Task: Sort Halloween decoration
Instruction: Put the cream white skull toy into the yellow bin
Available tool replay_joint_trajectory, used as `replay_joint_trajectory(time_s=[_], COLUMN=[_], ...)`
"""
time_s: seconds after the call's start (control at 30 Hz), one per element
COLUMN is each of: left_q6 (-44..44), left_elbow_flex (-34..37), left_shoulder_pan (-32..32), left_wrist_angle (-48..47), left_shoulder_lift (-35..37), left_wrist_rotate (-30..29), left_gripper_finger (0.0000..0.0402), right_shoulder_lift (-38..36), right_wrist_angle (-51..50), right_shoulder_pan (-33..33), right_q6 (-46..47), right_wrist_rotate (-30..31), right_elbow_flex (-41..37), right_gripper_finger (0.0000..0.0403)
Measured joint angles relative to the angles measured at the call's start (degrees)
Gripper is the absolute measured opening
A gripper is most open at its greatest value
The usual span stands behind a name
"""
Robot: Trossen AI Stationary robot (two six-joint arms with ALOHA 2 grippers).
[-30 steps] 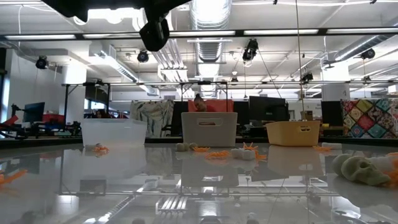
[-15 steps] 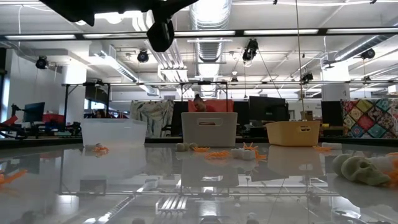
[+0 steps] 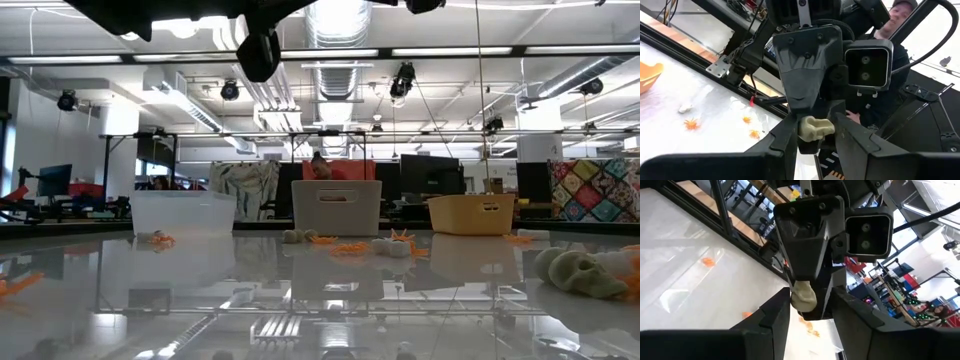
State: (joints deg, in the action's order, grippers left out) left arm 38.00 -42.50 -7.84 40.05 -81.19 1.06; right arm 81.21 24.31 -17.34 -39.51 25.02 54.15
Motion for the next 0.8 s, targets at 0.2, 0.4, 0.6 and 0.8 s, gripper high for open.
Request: replay_joint_trajectory(time_s=[0.2, 0.4, 0.6, 0.8], left_q6=[-0.23, -0.46, -0.44, -0.42], left_elbow_flex=[0.0, 0.0, 0.0, 0.0], left_shoulder_pan=[0.04, 0.04, 0.07, 0.07], left_wrist_angle=[-0.44, -0.46, -0.86, -0.79], left_shoulder_lift=[0.0, 0.02, 0.02, 0.02], left_wrist_rotate=[0.02, 0.04, 0.12, 0.13], left_gripper_finger=[0.0091, 0.0091, 0.0095, 0.0122], right_shoulder_lift=[0.0, 0.0, 0.0, 0.0], right_wrist_angle=[0.01, 0.01, -0.04, -0.02], right_shoulder_pan=[0.13, 0.13, 0.11, 0.13], right_q6=[0.32, 0.42, -0.61, -0.43], right_wrist_rotate=[-2.25, -2.5, -2.54, -2.52], right_elbow_flex=[0.0, 0.0, -0.02, -0.02], right_gripper_finger=[0.0129, 0.0081, 0.0031, 0.0023])
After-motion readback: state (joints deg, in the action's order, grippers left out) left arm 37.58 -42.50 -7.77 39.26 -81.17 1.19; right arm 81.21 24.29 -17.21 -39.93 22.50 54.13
